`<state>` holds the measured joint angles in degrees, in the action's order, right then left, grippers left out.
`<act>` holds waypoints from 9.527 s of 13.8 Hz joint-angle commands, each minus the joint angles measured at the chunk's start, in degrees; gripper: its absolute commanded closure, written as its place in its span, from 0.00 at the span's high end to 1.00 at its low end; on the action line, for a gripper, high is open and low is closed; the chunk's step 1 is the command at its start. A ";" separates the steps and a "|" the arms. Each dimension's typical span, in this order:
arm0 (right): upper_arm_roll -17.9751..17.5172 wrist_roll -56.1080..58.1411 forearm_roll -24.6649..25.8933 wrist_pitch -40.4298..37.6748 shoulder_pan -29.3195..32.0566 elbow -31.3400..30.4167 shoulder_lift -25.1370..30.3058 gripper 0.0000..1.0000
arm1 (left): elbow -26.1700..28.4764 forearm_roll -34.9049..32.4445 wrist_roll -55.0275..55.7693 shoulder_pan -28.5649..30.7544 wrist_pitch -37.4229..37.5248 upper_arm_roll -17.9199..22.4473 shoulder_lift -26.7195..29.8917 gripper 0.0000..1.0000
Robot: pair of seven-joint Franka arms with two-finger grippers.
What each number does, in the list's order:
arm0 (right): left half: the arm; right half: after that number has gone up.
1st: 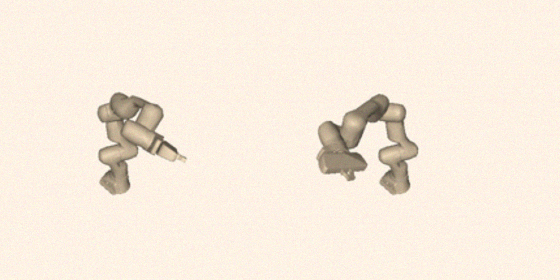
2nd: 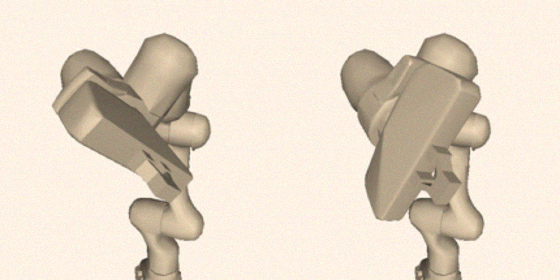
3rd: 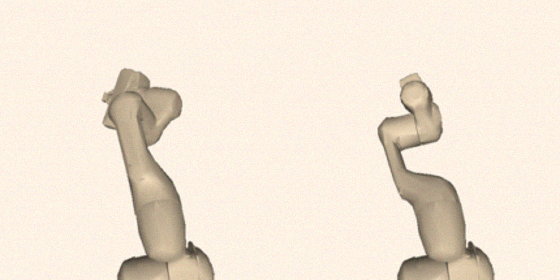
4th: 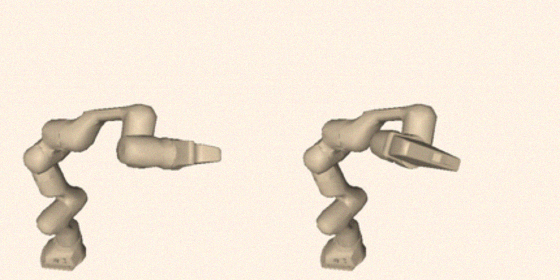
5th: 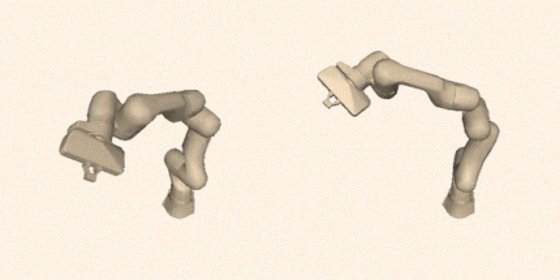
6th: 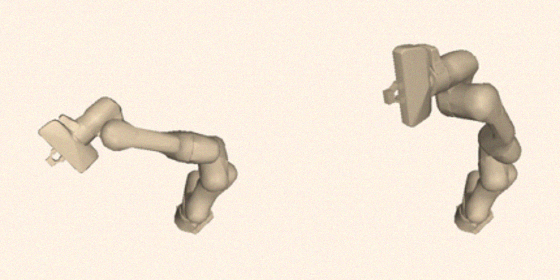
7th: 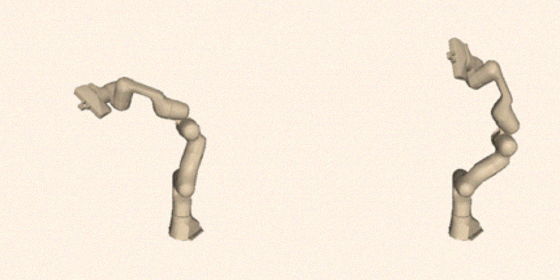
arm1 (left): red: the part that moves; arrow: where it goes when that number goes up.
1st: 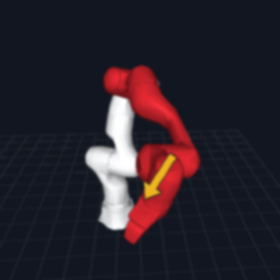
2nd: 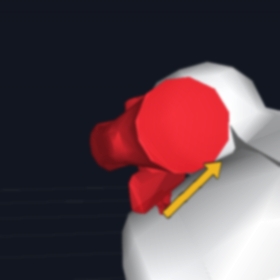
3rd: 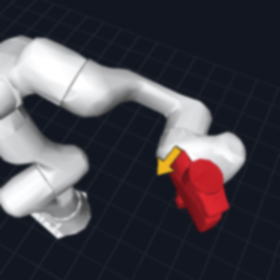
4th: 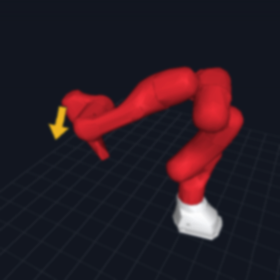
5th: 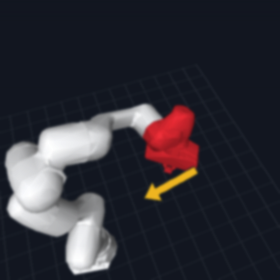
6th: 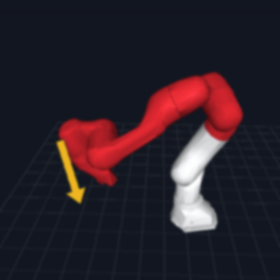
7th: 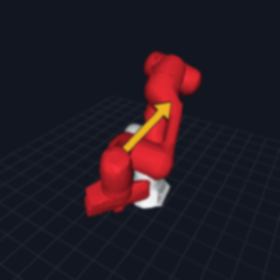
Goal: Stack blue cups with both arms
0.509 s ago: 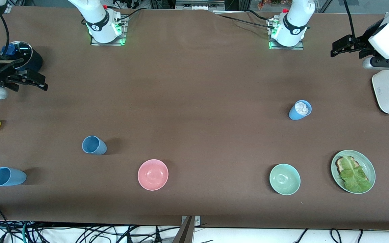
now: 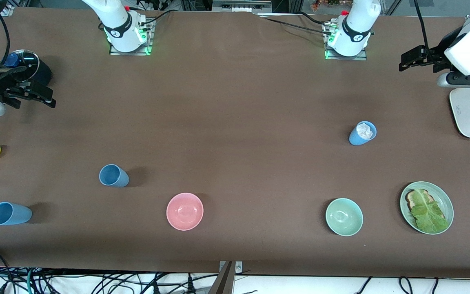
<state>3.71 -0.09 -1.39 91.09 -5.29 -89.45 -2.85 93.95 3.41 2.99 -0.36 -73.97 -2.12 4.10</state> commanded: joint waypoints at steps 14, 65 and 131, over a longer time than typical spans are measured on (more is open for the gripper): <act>-0.20 -0.96 1.04 1.72 -0.51 -1.34 1.71 1.00 | -0.43 1.07 0.26 0.09 -0.47 0.28 -0.14 1.00; -0.28 0.62 0.78 -2.32 -0.69 0.86 0.66 1.00 | -4.29 1.16 0.35 -0.08 -3.02 0.37 -4.36 1.00; -0.55 0.53 0.60 1.55 -1.13 -1.60 -1.37 1.00 | 49.14 -2.97 -16.18 2.73 -79.57 2.74 -12.36 0.00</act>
<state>3.20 0.01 -1.12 91.87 -6.26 -89.93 -5.13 142.73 0.48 -13.25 2.54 -152.81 0.53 -8.68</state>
